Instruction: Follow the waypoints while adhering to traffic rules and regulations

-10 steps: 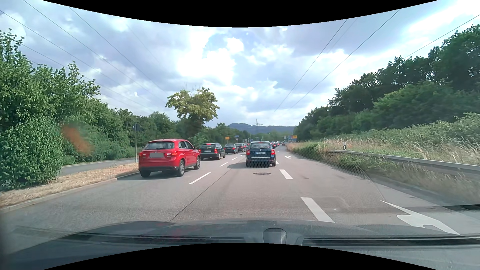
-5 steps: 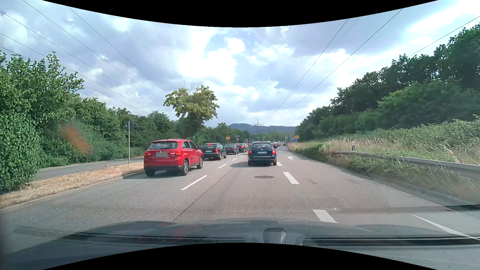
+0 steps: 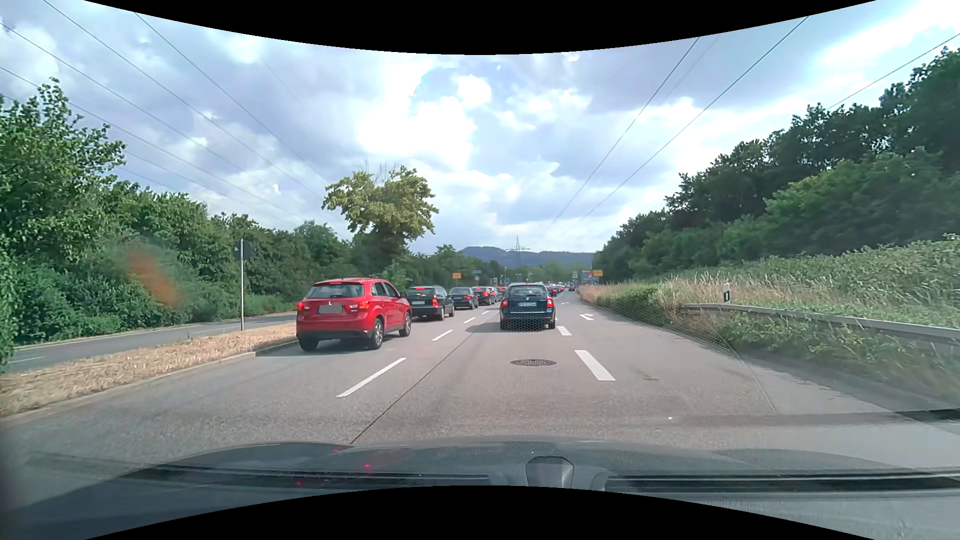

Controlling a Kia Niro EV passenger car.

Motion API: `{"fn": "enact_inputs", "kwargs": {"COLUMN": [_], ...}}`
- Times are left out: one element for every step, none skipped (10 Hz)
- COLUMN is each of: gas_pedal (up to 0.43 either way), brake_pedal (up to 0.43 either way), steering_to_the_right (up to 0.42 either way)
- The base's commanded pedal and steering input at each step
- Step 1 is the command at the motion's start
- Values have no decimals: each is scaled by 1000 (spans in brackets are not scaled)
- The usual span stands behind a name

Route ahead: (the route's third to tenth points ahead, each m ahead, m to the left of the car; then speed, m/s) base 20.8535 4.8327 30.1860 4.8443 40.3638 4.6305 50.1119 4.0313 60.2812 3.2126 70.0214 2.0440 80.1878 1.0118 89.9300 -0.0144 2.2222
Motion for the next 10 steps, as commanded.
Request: {"fn": "enact_inputs", "kwargs": {"gas_pedal": [28,39,47,47,47,47,47,47,47,47], "brake_pedal": [0,0,0,0,0,0,0,0,0,0], "steering_to_the_right": [-4,6,13,13,14,16,19,20,22,22]}}
